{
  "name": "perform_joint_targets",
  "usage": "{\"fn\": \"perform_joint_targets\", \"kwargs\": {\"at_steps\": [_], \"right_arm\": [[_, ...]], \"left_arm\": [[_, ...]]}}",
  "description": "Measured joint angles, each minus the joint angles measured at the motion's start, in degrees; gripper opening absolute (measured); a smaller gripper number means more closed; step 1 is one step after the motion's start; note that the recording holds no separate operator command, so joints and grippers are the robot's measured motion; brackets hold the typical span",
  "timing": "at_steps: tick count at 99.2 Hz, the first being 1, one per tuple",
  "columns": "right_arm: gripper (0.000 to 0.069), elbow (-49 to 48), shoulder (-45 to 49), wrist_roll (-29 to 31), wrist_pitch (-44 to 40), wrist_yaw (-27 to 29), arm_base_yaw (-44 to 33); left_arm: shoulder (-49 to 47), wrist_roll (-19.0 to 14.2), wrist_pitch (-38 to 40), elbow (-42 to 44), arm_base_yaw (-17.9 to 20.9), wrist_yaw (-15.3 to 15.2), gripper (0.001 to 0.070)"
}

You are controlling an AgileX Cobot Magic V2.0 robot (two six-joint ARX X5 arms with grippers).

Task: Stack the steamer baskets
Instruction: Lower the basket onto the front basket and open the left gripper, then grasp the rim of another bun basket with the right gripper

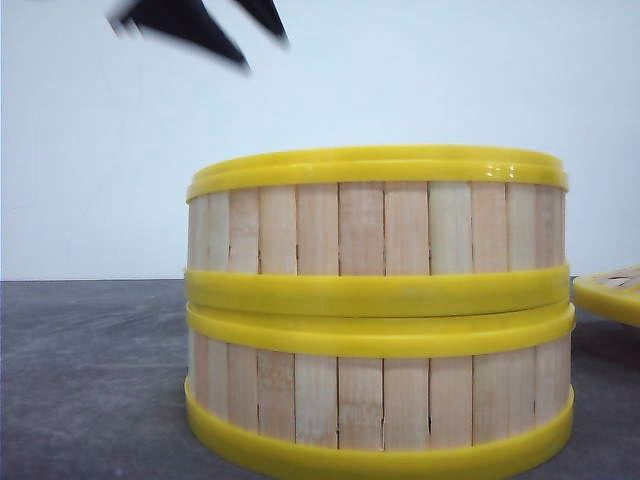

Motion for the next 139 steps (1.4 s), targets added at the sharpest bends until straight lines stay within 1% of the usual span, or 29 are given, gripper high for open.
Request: {"fn": "perform_joint_targets", "kwargs": {"at_steps": [17,27,34,41,54,63,73,89,96,118,124,139], "right_arm": [[0.0396,5.0,12.4,0.1,1.2,0.0,0.0],[0.0396,6.7,19.3,0.5,3.1,0.0,0.0],[0.0396,7.7,24.3,1.5,5.2,0.0,0.0],[0.0396,8.7,29.5,2.6,6.7,0.0,0.0],[0.0396,12.0,39.6,3.9,8.5,0.0,-0.1],[0.0396,15.5,46.3,4.5,9.2,0.1,-0.1],[0.0396,19.4,53.2,4.7,9.3,1.9,-0.1],[0.0393,23.9,61.5,5.8,9.3,4.4,-0.1],[0.0353,25.3,63.8,6.3,9.4,4.7,-0.1],[0.0153,26.5,67.4,7.8,10.3,6.8,-0.1],[0.0128,26.6,67.9,8.2,10.5,6.7,-0.1],[0.0101,26.6,69.5,9.5,10.5,6.6,0.1]], "left_arm": [[-9.6,0.5,-3.4,0.0,3.3,0.0,0.0277],[-15.8,1.2,-4.1,-1.0,4.1,-0.1,0.0275],[-20.3,1.3,-3.1,-4.0,4.3,-0.3,0.0275],[-24.6,1.4,-2.3,-9.0,4.4,-1.3,0.0275],[-32.4,1.2,-2.1,-19.4,4.4,-1.6,0.0275],[-36.9,0.5,-2.5,-24.7,4.4,-1.7,0.0275],[-41.9,-0.9,-5.3,-26.3,4.4,-1.7,0.0275],[-47.9,-1.5,-9.1,-25.9,4.4,-1.7,0.0275],[-49.3,-1.9,-10.8,-25.9,4.4,-1.7,0.0275],[-53.2,-2.6,-14.3,-25.9,4.4,-1.7,0.0274],[-53.5,-2.8,-14.4,-25.9,4.4,-1.9,0.0274],[-53.7,-3.0,-14.7,-25.9,4.4,-3.0,0.0274]]}}
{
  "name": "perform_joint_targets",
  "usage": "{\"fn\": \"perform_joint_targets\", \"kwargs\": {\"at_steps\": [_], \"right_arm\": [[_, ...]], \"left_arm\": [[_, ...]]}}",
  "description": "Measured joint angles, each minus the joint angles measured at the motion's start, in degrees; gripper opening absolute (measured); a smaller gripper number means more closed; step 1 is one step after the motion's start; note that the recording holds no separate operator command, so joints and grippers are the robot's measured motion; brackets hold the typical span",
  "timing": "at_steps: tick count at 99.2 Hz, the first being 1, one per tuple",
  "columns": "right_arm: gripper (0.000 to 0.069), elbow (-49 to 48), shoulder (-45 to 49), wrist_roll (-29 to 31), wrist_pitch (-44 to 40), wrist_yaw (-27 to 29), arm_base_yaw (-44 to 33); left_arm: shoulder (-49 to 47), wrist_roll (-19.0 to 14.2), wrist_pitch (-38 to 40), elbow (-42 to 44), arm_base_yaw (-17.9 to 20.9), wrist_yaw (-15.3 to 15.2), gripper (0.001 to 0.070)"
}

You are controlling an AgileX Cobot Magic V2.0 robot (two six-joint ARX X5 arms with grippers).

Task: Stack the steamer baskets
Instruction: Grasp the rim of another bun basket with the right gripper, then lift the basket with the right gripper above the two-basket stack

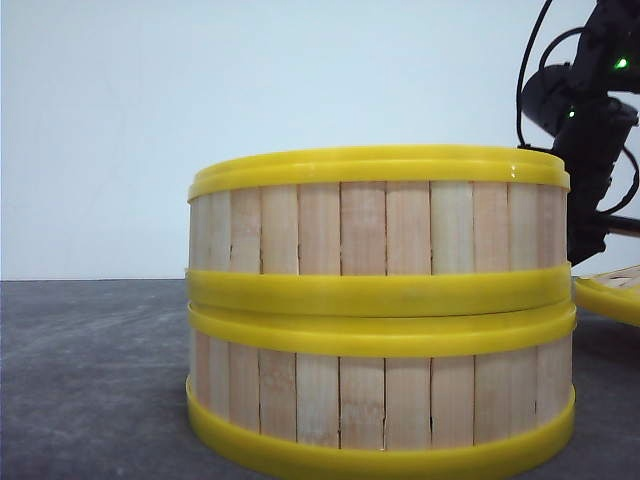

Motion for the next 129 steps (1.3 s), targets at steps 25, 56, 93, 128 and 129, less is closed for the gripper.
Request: {"fn": "perform_joint_targets", "kwargs": {"at_steps": [25,56,93,128,129], "right_arm": [[0.0025,0.9,0.2,0.6,0.0,1.3,0.1],[0.0024,8.5,-7.6,0.2,-4.6,-0.3,-0.3],[0.0024,9.7,-28.0,-10.1,-21.4,-15.0,2.1],[0.0024,8.7,-31.4,-19.8,-31.5,-14.5,12.6],[0.0024,8.5,-31.4,-19.9,-31.5,-14.5,12.9]], "left_arm": [[0.0,0.0,-0.1,0.0,0.0,-1.2,0.0274],[0.0,0.5,-0.2,0.0,0.0,-1.7,0.0274],[0.0,1.2,-1.0,0.0,0.0,-1.9,0.0274],[0.0,2.4,-2.0,0.0,0.0,-1.9,0.0274],[0.0,2.4,-2.0,0.0,0.0,-1.9,0.0274]]}}
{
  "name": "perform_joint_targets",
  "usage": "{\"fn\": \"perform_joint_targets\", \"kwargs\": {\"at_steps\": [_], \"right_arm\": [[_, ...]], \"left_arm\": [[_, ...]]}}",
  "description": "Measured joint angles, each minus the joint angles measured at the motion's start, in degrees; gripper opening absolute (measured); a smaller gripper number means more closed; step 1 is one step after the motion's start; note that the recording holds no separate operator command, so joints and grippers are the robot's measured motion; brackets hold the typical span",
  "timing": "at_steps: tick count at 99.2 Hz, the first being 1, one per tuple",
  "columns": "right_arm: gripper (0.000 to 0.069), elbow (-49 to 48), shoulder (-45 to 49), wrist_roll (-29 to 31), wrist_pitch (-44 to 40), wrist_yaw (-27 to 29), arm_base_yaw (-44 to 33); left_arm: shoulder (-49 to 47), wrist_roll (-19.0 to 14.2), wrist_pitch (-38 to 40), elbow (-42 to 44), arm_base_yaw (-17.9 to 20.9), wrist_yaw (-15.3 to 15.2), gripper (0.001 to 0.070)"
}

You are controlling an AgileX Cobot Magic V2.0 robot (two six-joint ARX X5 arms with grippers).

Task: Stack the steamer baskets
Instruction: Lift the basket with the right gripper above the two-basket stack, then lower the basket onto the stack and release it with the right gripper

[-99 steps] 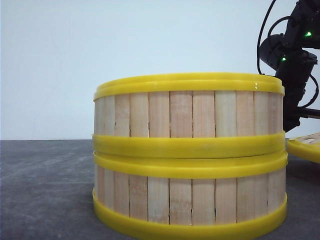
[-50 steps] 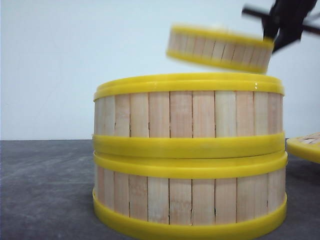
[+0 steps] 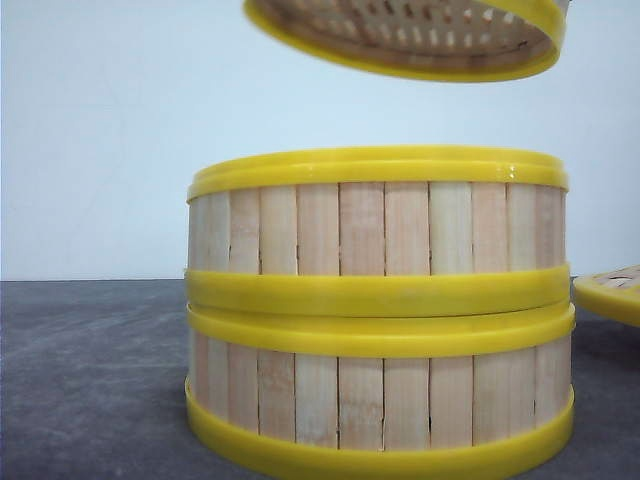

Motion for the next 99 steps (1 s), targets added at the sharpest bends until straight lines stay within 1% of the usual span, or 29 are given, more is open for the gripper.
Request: {"fn": "perform_joint_targets", "kwargs": {"at_steps": [19,71,88,99], "right_arm": [[0.0024,-2.5,0.7,-1.6,0.2,3.7,4.6],[0.0024,-3.3,7.4,-3.1,-0.4,4.6,7.5],[0.0024,-3.4,8.3,-3.8,-2.1,7.5,7.8],[0.0023,-3.4,8.3,-3.9,-2.4,8.0,7.8]], "left_arm": [[0.0,0.0,-0.1,0.0,0.0,0.0,0.0274],[0.0,0.0,-1.5,0.0,0.0,0.0,0.0274],[0.0,0.2,-2.9,0.0,0.0,0.0,0.0274],[0.0,0.2,-3.1,0.0,0.0,0.0,0.0274]]}}
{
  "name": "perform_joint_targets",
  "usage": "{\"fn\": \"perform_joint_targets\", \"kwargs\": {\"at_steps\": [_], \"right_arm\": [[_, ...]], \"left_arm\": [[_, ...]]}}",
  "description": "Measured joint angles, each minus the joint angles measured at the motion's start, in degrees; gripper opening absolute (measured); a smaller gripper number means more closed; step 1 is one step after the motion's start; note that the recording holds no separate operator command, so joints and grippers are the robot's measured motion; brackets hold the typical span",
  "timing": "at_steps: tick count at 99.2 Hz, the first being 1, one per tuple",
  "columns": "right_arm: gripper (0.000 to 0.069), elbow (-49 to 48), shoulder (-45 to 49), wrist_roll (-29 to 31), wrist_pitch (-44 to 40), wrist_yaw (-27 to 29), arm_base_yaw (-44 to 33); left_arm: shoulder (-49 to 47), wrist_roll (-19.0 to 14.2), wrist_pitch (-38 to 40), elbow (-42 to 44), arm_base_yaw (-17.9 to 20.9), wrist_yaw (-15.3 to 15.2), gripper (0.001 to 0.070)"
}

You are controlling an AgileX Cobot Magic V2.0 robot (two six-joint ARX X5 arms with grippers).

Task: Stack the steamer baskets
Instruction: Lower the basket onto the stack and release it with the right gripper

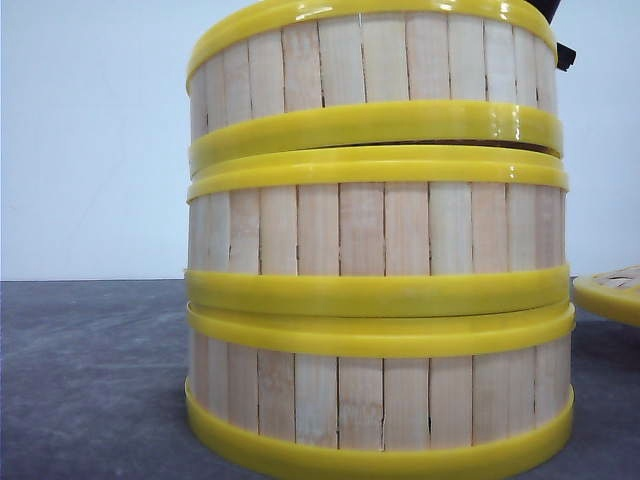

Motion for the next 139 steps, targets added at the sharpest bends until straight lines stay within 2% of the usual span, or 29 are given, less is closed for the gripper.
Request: {"fn": "perform_joint_targets", "kwargs": {"at_steps": [42,47,59,69,98,119,139], "right_arm": [[0.0030,0.0,0.0,-0.5,-1.9,0.3,0.5],[0.0081,0.0,0.0,-0.6,-2.5,0.1,0.5],[0.0312,0.0,0.0,-0.7,-3.3,0.1,0.5],[0.0373,0.0,0.0,-0.8,-3.3,0.1,0.5],[0.0389,0.0,-3.0,-0.3,-1.0,0.5,-0.1],[0.0389,0.0,-12.6,2.9,0.6,6.7,-1.7],[0.0389,0.0,-20.2,7.0,-3.8,13.3,-5.3]], "left_arm": [[0.0,0.6,0.0,0.0,0.0,0.0,0.0274],[0.0,0.6,0.0,0.0,0.0,0.0,0.0274],[0.0,0.6,0.0,0.0,0.0,0.0,0.0274],[0.0,0.6,0.0,0.0,0.0,0.0,0.0274],[0.0,0.7,0.0,0.0,0.0,0.0,0.0274],[0.0,1.1,0.0,0.0,0.0,0.0,0.0274],[0.0,1.3,0.0,0.0,0.0,0.0,0.0274]]}}
